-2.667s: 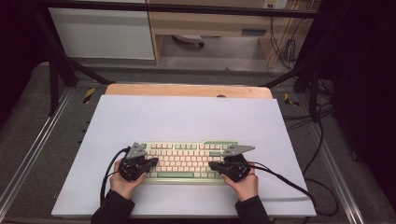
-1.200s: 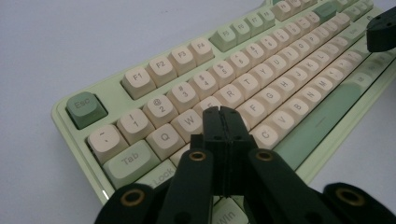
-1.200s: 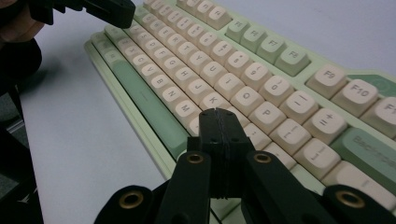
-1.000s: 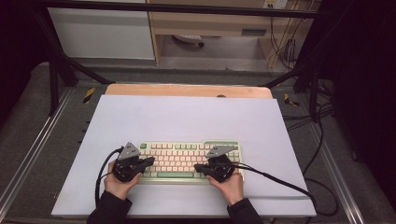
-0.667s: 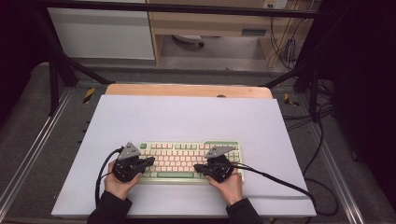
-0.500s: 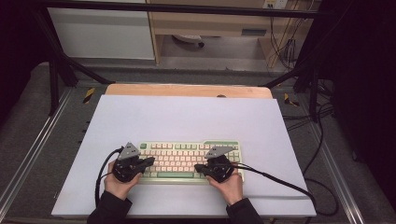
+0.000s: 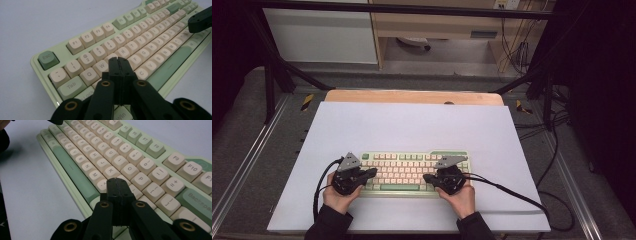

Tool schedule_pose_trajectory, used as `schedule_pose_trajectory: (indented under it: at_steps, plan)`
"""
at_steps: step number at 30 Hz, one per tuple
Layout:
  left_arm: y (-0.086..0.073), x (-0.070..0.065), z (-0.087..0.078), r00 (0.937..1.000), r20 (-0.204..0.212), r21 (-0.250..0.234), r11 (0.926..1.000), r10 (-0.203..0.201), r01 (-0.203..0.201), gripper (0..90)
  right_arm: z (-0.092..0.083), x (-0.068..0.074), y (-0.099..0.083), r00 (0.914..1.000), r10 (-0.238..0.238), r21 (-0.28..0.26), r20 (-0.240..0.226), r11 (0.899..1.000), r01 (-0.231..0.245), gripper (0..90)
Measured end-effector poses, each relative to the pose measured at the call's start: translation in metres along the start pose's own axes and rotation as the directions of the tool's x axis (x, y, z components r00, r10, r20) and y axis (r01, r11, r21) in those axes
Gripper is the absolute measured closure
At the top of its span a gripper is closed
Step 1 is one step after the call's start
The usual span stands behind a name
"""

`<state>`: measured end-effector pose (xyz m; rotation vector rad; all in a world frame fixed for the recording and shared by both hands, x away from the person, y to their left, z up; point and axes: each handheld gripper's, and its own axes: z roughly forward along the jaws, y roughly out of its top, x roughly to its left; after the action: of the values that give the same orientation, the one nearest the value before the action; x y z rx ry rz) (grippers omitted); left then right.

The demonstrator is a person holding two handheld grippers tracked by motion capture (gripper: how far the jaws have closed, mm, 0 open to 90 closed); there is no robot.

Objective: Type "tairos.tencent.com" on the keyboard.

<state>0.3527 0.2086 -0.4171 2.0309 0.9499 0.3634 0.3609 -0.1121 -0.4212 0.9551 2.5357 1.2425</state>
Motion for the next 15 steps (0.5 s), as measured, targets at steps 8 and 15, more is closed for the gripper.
schedule_pose_trajectory:
  at_steps: [8, 15]
  plan:
    - [0.001, -0.002, 0.000, 1.0000, 0.002, 0.000, 1.0000, 0.006, -0.006, 90.0, -0.011, -0.008, -0.002, 0.9997, 0.024, -0.019, 0.010, 1.000, -0.023, 90.0]
    - [0.003, -0.004, 0.001, 0.9999, 0.007, 0.000, 1.0000, 0.009, -0.009, 90.0, -0.019, -0.015, -0.005, 0.9991, 0.041, -0.030, 0.007, 0.999, -0.041, 90.0]
